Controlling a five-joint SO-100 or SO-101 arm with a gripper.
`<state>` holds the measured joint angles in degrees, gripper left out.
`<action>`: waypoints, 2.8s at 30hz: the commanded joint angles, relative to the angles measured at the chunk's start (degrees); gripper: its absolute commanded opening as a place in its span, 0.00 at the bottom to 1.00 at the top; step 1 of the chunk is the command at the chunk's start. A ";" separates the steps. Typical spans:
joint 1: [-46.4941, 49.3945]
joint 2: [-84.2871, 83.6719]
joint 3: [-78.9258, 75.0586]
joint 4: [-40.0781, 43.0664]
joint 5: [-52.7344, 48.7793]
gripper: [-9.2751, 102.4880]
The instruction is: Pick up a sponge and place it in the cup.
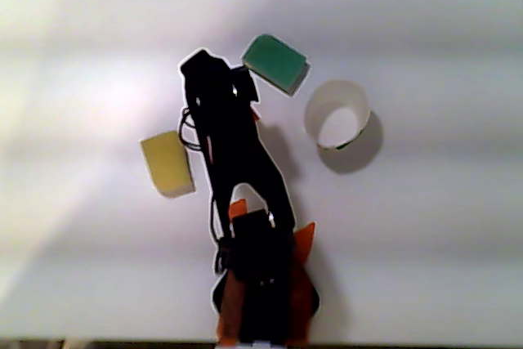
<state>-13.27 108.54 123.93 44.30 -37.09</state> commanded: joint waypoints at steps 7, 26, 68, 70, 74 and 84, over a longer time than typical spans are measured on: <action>-0.62 0.79 5.45 -4.13 3.34 0.37; -3.96 6.86 17.31 -10.90 11.43 0.08; 24.79 38.41 0.09 13.36 -0.70 0.08; 26.89 40.17 1.23 14.15 -1.76 0.08; 31.29 42.36 3.43 14.59 -3.52 0.08; 39.90 38.58 5.62 12.83 -7.56 0.08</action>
<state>25.31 147.39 129.64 57.74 -43.68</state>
